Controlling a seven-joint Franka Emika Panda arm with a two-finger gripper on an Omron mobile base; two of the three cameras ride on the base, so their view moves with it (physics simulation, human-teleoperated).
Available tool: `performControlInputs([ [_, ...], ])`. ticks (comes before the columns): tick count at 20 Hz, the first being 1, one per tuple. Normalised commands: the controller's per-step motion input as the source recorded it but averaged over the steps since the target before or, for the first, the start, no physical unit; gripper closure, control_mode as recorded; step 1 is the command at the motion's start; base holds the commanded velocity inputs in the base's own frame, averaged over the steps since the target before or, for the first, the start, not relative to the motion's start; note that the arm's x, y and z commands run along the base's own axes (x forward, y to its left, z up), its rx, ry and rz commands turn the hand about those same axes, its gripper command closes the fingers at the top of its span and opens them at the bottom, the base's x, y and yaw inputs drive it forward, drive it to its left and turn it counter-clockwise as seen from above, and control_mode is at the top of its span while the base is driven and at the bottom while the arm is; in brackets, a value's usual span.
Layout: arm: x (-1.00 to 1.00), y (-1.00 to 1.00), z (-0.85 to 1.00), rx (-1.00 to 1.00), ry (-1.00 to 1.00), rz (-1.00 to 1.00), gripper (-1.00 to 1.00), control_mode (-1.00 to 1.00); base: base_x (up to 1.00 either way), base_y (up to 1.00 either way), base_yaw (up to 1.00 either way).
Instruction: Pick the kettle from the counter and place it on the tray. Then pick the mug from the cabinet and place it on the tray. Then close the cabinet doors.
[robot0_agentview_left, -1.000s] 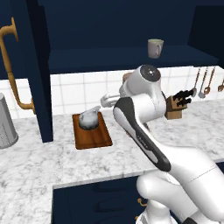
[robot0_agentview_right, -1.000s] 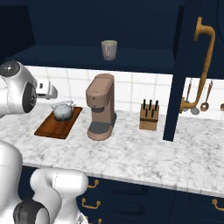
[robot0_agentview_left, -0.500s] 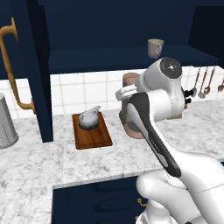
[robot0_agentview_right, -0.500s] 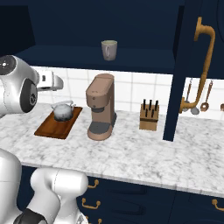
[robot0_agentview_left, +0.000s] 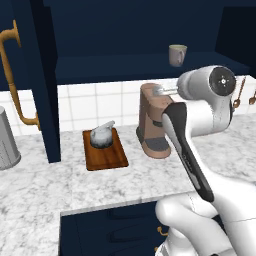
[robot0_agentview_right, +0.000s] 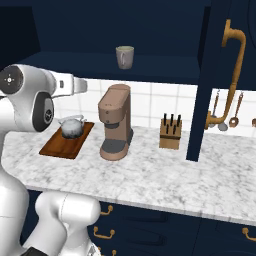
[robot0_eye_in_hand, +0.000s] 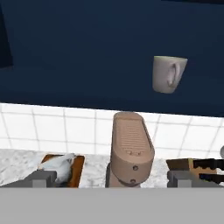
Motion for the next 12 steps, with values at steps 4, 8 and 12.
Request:
performControlInputs([
  [4,0.01,-0.56,0.56,0.07,-0.1,-0.29,-1.0,-1.0,0.0,0.0,0.0],
  [8,0.03,-0.63,0.43,0.07,-0.01,-0.19,-1.0,-1.0,0.0,0.0,0.0],
  [12,0.06,-0.51,0.27,0.14,0.0,0.0,-1.0,-1.0,0.0,0.0,0.0],
])
